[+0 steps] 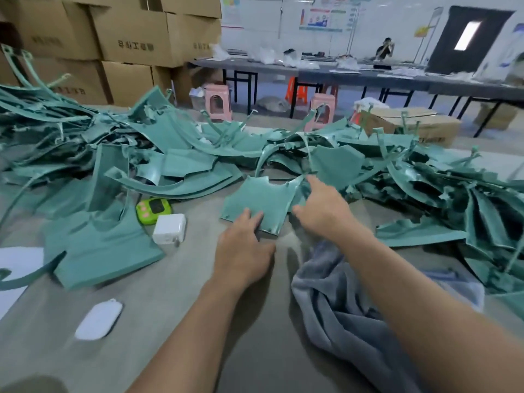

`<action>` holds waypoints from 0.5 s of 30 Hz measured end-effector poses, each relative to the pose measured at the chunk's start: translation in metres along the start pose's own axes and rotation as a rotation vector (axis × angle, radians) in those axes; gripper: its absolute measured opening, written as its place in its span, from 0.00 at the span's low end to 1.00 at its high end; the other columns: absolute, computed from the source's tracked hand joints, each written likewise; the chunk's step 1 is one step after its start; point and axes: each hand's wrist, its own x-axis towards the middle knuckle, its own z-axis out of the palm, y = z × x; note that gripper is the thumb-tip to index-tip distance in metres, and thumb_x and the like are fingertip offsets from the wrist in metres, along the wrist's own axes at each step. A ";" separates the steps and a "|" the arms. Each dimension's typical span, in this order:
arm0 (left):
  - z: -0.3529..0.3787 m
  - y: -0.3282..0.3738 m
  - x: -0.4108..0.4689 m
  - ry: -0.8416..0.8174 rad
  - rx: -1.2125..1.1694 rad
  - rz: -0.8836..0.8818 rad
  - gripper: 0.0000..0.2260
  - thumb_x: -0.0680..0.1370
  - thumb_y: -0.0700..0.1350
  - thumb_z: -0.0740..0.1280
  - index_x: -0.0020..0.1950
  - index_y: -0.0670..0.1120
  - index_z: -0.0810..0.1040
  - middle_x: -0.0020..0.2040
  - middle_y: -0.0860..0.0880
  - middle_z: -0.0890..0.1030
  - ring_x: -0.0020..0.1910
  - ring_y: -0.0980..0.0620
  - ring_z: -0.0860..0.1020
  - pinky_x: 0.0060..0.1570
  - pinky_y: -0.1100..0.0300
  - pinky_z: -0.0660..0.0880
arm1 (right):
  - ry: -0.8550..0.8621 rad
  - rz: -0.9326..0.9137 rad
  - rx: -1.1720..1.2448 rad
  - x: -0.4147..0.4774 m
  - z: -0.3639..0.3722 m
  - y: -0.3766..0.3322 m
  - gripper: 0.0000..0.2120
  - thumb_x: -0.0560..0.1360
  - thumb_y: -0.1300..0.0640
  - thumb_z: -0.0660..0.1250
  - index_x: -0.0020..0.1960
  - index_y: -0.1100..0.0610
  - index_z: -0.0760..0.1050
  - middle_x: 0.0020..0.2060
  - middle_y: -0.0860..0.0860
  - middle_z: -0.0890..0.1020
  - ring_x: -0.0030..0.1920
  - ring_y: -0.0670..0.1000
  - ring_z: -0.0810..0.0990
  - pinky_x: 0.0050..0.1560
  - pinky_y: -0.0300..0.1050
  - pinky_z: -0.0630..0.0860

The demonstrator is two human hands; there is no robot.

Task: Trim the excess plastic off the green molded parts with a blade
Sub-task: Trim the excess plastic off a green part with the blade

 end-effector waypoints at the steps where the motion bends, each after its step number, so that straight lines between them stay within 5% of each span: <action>1: 0.002 0.001 -0.001 -0.017 0.050 0.039 0.32 0.76 0.53 0.67 0.80 0.54 0.64 0.81 0.50 0.63 0.77 0.49 0.63 0.75 0.54 0.59 | -0.066 0.012 -0.040 0.000 0.008 0.003 0.29 0.76 0.51 0.67 0.75 0.56 0.66 0.68 0.57 0.75 0.68 0.60 0.71 0.69 0.53 0.69; 6: 0.001 0.005 -0.010 0.069 -0.008 0.106 0.29 0.72 0.48 0.70 0.74 0.55 0.73 0.74 0.54 0.74 0.71 0.52 0.72 0.72 0.58 0.65 | 0.038 -0.111 -0.038 -0.010 0.029 0.017 0.05 0.75 0.57 0.66 0.50 0.56 0.77 0.50 0.55 0.80 0.54 0.59 0.75 0.49 0.47 0.69; 9: -0.002 0.005 -0.013 0.139 -0.015 0.128 0.26 0.72 0.48 0.72 0.70 0.57 0.78 0.65 0.54 0.82 0.62 0.49 0.79 0.65 0.58 0.72 | 0.073 -0.083 -0.008 -0.015 0.011 0.014 0.06 0.70 0.61 0.69 0.45 0.59 0.83 0.40 0.60 0.84 0.43 0.62 0.80 0.39 0.50 0.77; 12: -0.003 0.004 -0.016 0.193 -0.014 0.173 0.25 0.71 0.47 0.74 0.67 0.58 0.80 0.59 0.53 0.85 0.57 0.47 0.81 0.60 0.55 0.76 | 0.071 -0.084 -0.052 -0.027 -0.014 0.011 0.05 0.70 0.63 0.68 0.40 0.60 0.83 0.36 0.58 0.84 0.41 0.61 0.83 0.39 0.50 0.81; 15: 0.000 0.005 -0.016 0.244 0.055 0.238 0.32 0.68 0.50 0.77 0.72 0.57 0.75 0.66 0.51 0.80 0.64 0.46 0.76 0.64 0.55 0.72 | 0.116 -0.092 -0.080 -0.045 -0.039 0.010 0.10 0.72 0.64 0.63 0.37 0.58 0.82 0.32 0.55 0.84 0.36 0.58 0.83 0.38 0.51 0.82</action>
